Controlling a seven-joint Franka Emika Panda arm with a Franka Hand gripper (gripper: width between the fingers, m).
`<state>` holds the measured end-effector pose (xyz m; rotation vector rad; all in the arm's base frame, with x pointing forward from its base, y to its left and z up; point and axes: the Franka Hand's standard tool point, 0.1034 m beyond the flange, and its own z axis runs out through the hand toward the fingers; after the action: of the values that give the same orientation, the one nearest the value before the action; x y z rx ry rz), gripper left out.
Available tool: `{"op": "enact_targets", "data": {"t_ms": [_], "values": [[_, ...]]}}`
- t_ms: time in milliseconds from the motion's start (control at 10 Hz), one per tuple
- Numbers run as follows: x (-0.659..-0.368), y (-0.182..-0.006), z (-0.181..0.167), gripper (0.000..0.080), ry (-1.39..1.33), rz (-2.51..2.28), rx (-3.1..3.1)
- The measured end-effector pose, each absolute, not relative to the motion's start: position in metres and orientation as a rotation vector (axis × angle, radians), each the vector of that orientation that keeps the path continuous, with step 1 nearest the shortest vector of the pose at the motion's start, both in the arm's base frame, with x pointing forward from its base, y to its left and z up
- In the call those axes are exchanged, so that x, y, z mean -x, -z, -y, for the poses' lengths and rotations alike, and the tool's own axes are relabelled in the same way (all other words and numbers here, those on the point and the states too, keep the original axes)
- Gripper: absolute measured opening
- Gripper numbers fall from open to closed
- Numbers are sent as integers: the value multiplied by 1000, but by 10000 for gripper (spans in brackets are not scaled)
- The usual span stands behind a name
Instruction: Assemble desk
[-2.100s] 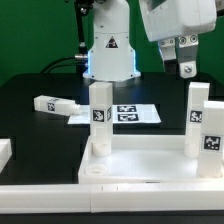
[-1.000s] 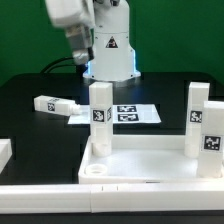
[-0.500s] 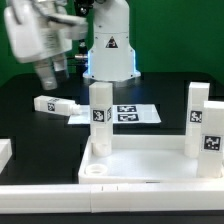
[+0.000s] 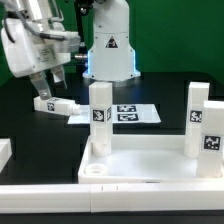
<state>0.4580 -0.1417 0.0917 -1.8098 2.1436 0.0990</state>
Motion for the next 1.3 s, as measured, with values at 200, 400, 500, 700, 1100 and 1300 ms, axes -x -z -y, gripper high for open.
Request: {"op": "enact_targets", "data": {"t_ms": [200,400,500,700,1100,1300], "values": [[-436,-83,150,649,-97,-2181,1780],[-437,-83,149,649,-97,-2178,1783],[-436,-82,149,649,-98,-2179,1783],[-418,-74,153,649,-171,-2122,1703],[-382,-68,169,649,-264,-2069,1545],[-385,-66,160,649,-263,-2091,1610]]}}
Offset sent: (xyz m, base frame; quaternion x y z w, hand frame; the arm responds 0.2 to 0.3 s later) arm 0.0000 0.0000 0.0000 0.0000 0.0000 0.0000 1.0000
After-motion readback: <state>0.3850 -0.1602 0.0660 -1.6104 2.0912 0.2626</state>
